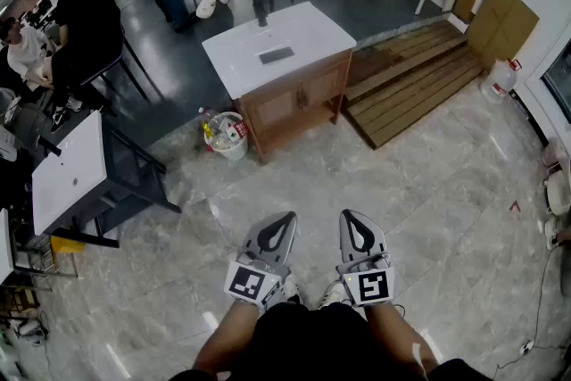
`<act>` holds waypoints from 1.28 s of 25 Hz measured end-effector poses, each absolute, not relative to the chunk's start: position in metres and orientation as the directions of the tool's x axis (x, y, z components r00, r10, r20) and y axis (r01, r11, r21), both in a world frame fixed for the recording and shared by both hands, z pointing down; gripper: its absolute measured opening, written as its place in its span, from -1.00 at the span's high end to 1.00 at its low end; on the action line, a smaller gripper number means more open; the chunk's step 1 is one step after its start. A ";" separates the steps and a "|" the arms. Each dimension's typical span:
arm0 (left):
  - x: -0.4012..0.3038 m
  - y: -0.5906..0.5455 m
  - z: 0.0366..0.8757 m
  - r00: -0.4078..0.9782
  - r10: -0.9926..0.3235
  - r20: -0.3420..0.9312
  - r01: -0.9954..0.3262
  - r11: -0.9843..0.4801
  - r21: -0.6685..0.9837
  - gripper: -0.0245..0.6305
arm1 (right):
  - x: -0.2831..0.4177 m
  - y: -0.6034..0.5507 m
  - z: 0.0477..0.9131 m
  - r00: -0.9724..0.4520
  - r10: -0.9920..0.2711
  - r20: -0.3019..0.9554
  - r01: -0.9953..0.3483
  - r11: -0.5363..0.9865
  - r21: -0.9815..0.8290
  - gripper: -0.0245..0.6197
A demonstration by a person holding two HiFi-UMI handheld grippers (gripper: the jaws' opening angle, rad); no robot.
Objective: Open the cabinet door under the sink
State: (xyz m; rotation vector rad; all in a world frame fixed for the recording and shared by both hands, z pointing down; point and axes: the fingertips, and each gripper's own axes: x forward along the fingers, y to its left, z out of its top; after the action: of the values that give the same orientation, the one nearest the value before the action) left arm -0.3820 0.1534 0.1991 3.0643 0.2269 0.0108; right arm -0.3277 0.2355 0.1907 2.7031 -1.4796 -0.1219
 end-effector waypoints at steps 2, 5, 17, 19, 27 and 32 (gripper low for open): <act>-0.381 0.151 0.201 0.990 0.143 0.010 0.143 -0.988 0.061 0.86 | -0.330 0.232 0.190 0.532 -0.846 -0.047 -0.842 -0.534 0.082 0.85; -0.378 0.147 0.204 0.990 0.142 0.020 0.140 -0.989 0.053 0.86 | -0.331 0.225 0.190 0.529 -0.847 -0.050 -0.843 -0.532 0.082 0.85; -0.380 0.110 0.213 0.982 0.184 0.038 0.181 -0.981 0.066 0.86 | -0.330 0.191 0.186 0.567 -0.821 -0.067 -0.818 -0.571 0.075 0.85; -0.379 0.103 0.211 0.982 0.187 0.032 0.185 -0.981 0.064 0.86 | -0.328 0.186 0.187 0.574 -0.816 -0.066 -0.813 -0.578 0.070 0.85; -0.352 0.089 0.216 0.982 0.185 0.044 0.181 -0.981 0.069 0.86 | -0.304 0.169 0.202 0.556 -0.831 -0.003 -0.829 -0.554 0.074 0.85; -0.316 0.089 0.223 0.982 0.177 0.063 0.173 -0.983 0.064 0.86 | -0.267 0.158 0.200 0.533 -0.845 -0.043 -0.845 -0.534 0.030 0.85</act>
State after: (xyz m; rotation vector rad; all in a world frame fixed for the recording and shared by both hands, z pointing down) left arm -0.3156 0.0892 0.2230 3.0698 0.2716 0.1051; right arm -0.2666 0.1576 0.2002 2.7455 -1.5131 -0.0823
